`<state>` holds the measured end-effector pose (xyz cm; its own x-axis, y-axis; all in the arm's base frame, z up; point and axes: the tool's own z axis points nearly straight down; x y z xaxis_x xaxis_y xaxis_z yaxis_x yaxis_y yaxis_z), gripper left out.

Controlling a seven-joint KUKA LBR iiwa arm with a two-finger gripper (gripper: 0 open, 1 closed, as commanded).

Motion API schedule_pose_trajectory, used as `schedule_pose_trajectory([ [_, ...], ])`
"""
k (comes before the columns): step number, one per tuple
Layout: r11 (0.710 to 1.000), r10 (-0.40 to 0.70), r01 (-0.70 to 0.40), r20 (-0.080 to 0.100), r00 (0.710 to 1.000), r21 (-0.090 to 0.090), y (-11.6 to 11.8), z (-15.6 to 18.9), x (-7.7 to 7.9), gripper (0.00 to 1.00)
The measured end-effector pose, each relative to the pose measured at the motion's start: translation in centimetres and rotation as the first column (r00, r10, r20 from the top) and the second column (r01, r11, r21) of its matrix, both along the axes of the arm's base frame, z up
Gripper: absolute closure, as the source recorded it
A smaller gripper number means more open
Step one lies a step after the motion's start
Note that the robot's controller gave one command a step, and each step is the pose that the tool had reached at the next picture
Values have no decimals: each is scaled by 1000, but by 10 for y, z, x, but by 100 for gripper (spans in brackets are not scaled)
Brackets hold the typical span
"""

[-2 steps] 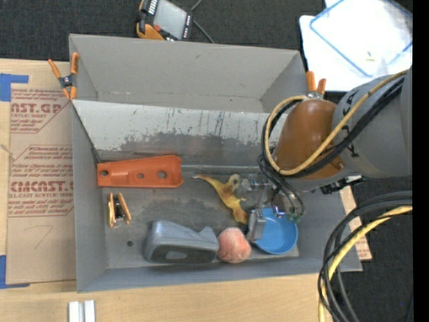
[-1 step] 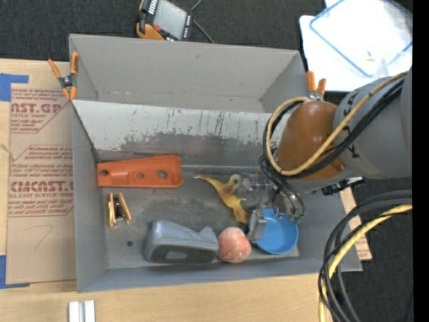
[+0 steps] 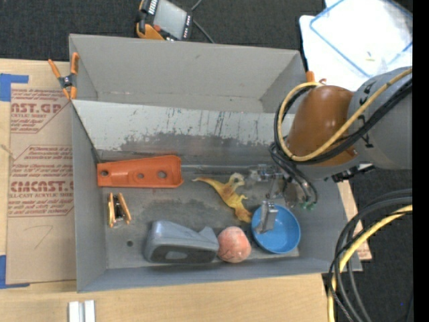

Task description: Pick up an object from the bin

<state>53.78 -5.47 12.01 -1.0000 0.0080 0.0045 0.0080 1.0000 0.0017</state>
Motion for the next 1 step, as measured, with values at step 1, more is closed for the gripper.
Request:
schedule_pose_trajectory([
  [1,972,236,-236,3,972,3,31,41,-6,0],
])
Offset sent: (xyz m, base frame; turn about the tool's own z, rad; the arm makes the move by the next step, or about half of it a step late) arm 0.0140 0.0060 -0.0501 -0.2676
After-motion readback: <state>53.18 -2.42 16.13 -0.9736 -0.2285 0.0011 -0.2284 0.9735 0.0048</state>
